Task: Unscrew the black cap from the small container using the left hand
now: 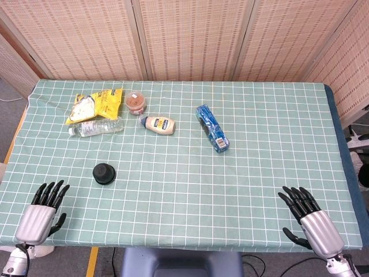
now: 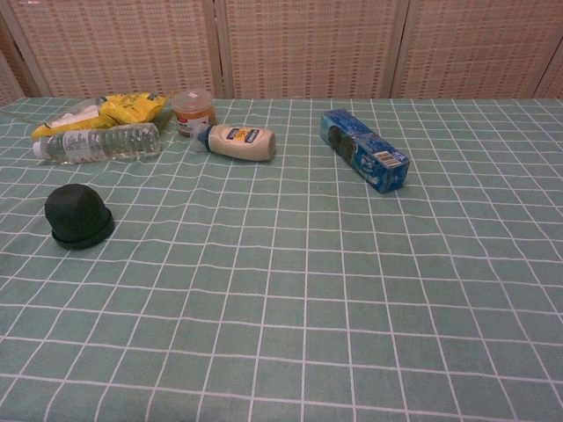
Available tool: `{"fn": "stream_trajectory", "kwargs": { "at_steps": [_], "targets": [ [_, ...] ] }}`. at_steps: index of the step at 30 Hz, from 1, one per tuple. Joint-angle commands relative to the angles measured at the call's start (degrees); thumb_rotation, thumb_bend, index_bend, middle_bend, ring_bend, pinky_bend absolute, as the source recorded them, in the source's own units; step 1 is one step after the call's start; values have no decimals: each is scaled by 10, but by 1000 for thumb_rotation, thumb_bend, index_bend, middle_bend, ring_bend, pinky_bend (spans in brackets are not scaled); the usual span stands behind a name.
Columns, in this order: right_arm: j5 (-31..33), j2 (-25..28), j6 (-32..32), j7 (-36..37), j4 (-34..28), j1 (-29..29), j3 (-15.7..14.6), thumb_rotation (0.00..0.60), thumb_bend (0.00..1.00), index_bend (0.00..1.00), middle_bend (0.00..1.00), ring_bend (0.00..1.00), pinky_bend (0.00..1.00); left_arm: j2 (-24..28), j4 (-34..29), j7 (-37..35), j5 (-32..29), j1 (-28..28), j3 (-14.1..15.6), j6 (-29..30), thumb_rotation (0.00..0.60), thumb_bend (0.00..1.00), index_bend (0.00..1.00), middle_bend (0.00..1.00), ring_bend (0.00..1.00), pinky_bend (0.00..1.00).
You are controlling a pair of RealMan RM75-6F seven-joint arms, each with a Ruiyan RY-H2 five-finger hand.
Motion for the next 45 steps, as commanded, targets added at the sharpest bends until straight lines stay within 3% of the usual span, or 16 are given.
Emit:
{"fn": "stream_trajectory", "kwargs": {
  "at_steps": [1,5,10,12,14,18,21,27,36,45],
  "targets": [
    [1,0,-2,0,-2,1,1,600,190,0,0,0,0,-4,4,-35,14,-27,-10,-17,600,382,0,0,0,88],
    [-4,4,-1,6,-5,0,-3,600,190,0,0,0,0,17,-27,-115,5,-83,-35,-76,600,386,0,0,0,80],
    [-13,10,0,19,-9,0,-10,600,190,0,0,0,0,72,-113,-173,-89,-154,-65,-228,600,385,0,0,0,84],
    [-14,10,-1,19,-10,0,-12,600,189,0,0,0,0,82,-125,-166,-110,-165,-68,-257,600,383,0,0,0,91],
    [-16,10,-6,17,-11,1,-15,600,190,0,0,0,0,101,-152,-140,-173,-193,-81,-319,600,382,0,0,0,95],
    [-22,9,-42,-6,-12,11,-24,600,190,0,0,0,0,99,-166,11,-335,-283,-106,-412,600,377,0,0,0,86],
    [-13,10,-47,-14,-17,11,-22,600,190,0,0,0,0,75,-157,101,-419,-330,-102,-407,600,369,0,0,0,80],
    [-3,15,-39,-5,-20,10,-15,600,190,0,0,0,0,37,-141,195,-546,-397,-87,-398,600,365,0,0,0,75],
    [6,22,-38,8,-21,12,-10,600,190,0,0,0,0,21,-130,250,-702,-485,-53,-416,600,364,0,0,0,82],
    [11,23,-41,6,-21,13,-8,600,190,0,0,0,0,19,-130,282,-788,-541,-10,-409,600,363,0,0,0,112]
  ]
}}
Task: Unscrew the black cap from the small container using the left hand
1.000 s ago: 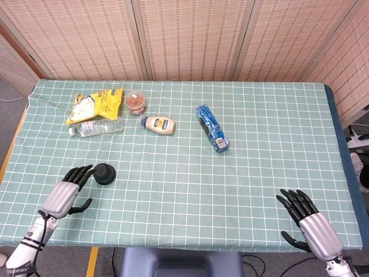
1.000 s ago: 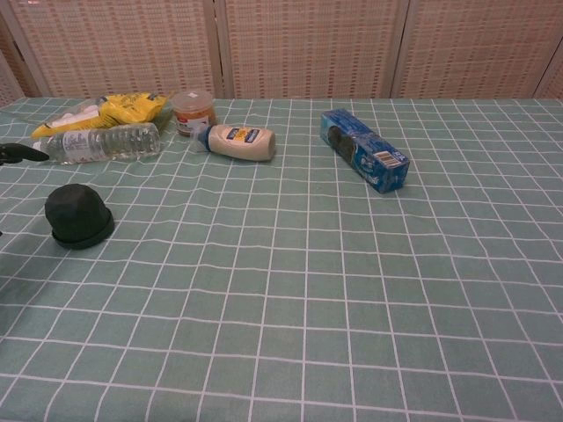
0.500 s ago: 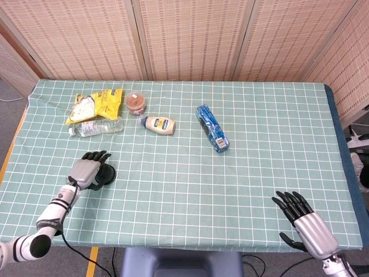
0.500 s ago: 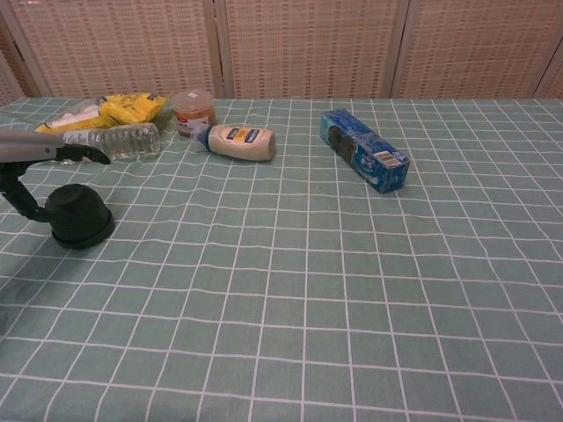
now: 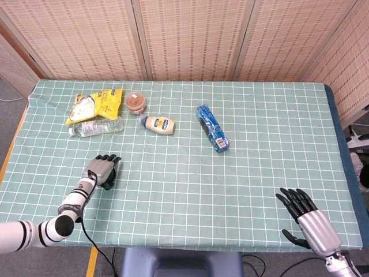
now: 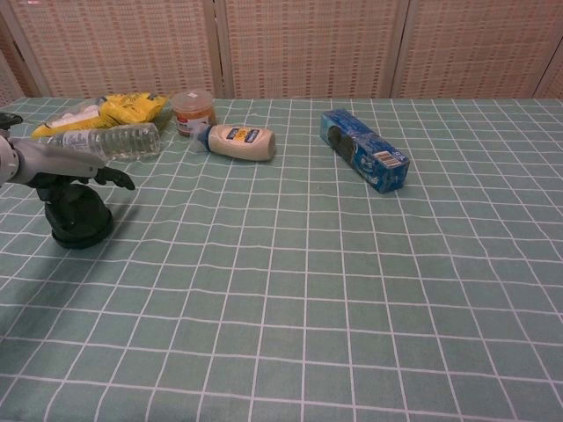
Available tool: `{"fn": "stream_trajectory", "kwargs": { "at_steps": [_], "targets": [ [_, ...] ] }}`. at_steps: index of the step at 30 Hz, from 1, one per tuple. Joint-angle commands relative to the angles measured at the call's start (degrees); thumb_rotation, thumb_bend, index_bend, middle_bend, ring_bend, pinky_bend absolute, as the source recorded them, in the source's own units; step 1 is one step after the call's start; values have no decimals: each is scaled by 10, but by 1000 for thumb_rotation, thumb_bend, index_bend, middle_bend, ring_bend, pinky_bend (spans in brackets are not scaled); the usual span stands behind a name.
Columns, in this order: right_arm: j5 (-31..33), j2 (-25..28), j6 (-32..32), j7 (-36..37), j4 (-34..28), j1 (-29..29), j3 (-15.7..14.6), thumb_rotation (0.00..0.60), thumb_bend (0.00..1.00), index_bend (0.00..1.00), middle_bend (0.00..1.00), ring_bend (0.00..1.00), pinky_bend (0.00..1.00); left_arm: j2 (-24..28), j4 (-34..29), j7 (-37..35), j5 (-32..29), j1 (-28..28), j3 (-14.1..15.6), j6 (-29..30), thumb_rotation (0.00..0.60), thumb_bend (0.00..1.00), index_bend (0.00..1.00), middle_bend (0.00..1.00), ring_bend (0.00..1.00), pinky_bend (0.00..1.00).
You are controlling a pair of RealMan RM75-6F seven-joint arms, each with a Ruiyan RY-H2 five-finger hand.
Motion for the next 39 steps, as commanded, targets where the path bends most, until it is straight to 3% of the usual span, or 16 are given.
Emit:
{"fn": "stream_trajectory", "kwargs": {
  "at_steps": [1,3,7,15,31,39],
  "targets": [
    [1,0,0,0,0,0,0,600,190,0,0,0,0,-1,1,8,-20,-15,16,1,600,363,0,0,0,117],
    [2,1,1,1,0,0,1,600,191,0,0,0,0,-2,5,12,-34,-24,25,1,600,361,2,0,0,124],
    [2,1,2,2,-1,-1,1,600,190,0,0,0,0,-4,14,10,-52,-35,38,-8,600,361,127,33,0,113],
    [1,-1,-1,-6,-2,-1,0,600,190,0,0,0,0,-6,25,6,-69,-54,61,-19,600,348,197,72,0,143],
    [-1,4,5,6,-4,-3,0,600,190,0,0,0,0,-4,27,-16,-52,-61,89,-12,600,348,353,310,245,458],
    [-5,6,7,8,-4,-3,-1,600,190,0,0,0,0,10,14,-44,-16,-45,91,-3,600,348,366,316,259,476]
  ]
}}
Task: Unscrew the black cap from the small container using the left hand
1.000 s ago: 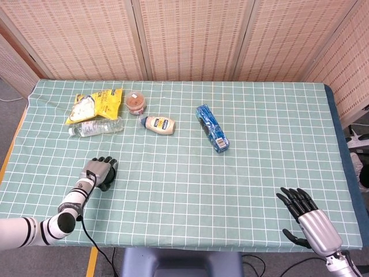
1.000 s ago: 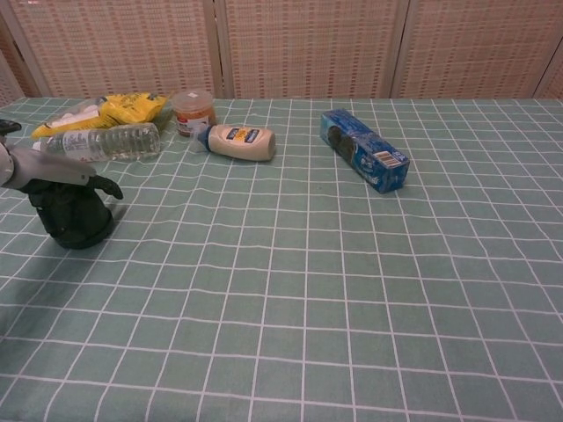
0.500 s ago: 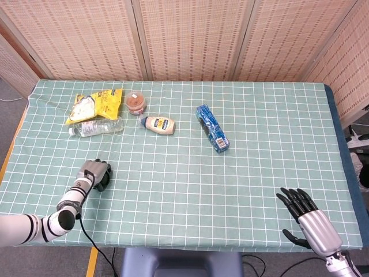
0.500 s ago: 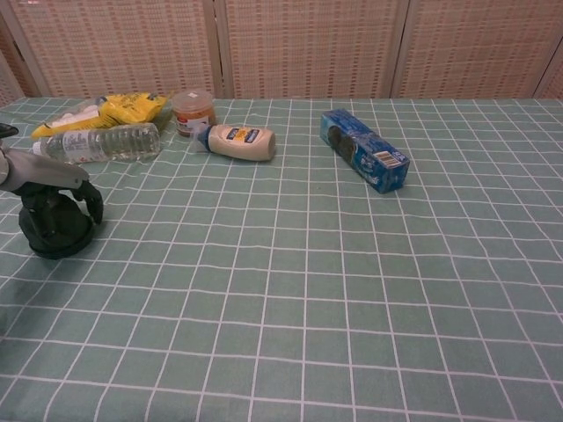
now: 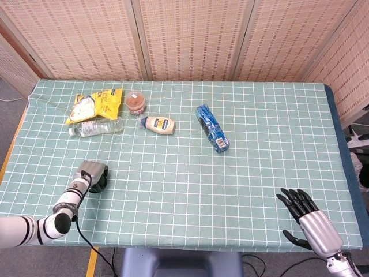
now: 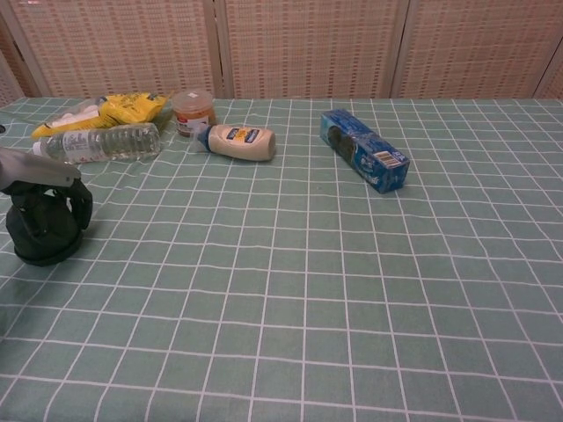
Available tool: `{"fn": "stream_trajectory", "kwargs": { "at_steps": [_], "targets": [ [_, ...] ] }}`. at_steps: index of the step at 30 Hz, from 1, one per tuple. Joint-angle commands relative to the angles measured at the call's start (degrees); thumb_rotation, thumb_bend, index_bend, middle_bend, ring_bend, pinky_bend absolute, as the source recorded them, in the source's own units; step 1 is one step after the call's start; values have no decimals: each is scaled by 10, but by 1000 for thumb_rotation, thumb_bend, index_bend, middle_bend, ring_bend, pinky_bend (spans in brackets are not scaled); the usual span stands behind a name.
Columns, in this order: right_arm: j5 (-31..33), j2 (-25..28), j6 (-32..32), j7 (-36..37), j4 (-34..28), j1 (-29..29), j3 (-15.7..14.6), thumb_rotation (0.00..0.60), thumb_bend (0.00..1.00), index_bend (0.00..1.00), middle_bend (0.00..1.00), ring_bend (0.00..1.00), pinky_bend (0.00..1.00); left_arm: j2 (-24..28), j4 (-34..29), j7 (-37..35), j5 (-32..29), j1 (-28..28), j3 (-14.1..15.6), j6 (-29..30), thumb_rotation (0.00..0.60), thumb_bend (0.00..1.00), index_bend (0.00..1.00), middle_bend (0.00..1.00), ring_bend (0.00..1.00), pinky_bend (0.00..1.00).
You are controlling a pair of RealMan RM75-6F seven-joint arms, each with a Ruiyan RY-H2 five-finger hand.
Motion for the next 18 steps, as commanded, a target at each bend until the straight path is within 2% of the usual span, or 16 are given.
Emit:
{"fn": "stream_trajectory", "kwargs": {
  "at_steps": [1,7,10,14,18],
  "targets": [
    [0,0,0,0,0,0,0,600,190,0,0,0,0,6,-5,-9,12,6,0,2,600,348,363,313,256,474],
    [-4,1,3,3,-1,-1,-1,600,190,0,0,0,0,12,-9,-26,34,15,0,-1,600,348,360,303,249,475],
    [-5,2,4,6,-1,-1,-2,600,190,0,0,0,0,14,-11,-39,49,21,-4,-2,600,350,361,309,263,512],
    [-5,3,3,6,-1,-1,-2,600,190,0,0,0,0,25,-19,-77,91,39,-23,-1,600,354,394,380,357,591],
    [-4,3,2,5,-1,-1,-2,600,190,0,0,0,0,40,-26,-135,161,73,-47,1,600,370,448,442,417,644]
  ]
}}
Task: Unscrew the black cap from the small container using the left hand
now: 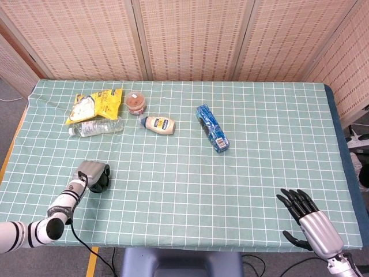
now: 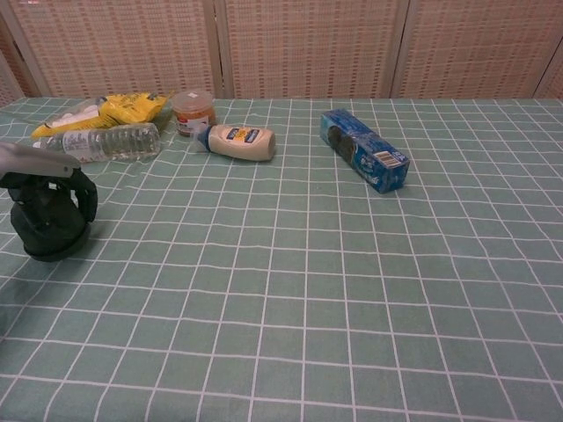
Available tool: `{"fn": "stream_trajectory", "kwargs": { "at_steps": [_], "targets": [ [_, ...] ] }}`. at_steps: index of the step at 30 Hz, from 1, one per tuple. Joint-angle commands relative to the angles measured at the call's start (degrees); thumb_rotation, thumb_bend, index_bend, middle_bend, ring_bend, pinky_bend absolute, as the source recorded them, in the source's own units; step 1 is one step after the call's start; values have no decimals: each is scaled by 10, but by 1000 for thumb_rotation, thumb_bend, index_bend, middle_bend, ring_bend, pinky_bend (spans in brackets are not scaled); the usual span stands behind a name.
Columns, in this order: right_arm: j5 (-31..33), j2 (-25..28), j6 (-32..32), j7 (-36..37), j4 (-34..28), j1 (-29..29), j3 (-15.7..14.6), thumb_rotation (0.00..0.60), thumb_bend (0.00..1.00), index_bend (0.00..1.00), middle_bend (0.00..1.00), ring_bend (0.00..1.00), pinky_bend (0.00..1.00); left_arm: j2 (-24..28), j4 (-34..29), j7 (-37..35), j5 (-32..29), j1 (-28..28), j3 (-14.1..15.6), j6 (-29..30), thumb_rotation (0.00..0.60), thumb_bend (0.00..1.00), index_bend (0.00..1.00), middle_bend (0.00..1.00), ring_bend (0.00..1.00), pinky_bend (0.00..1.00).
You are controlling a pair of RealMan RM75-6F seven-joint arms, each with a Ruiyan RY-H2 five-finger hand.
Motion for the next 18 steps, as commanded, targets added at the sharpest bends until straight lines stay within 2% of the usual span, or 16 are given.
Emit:
{"fn": "stream_trajectory", "kwargs": {
  "at_steps": [1,8,11,14,17,18],
  "targets": [
    [1,0,-1,-1,0,0,0,600,190,0,0,0,0,17,-8,-57,63,35,-25,0,600,372,461,453,426,654],
    [0,-1,-2,-12,0,-1,0,600,190,0,0,0,0,34,-3,-127,135,69,-49,-18,600,390,518,510,480,709],
    [0,-2,-5,-16,0,-1,0,600,190,0,0,0,0,40,-10,-178,175,88,-74,-21,600,403,544,524,495,724],
    [2,-3,-8,-18,0,0,0,600,190,0,0,0,0,43,-20,-272,237,118,-117,-23,600,404,554,531,499,729],
    [5,-4,-11,-19,-1,0,1,600,191,0,0,0,0,46,-24,-431,333,161,-171,-29,600,404,556,531,499,724],
    [6,-4,-11,-19,-1,1,1,600,191,0,0,0,0,46,-24,-503,371,177,-191,-29,600,403,556,533,500,725]
  ]
}}
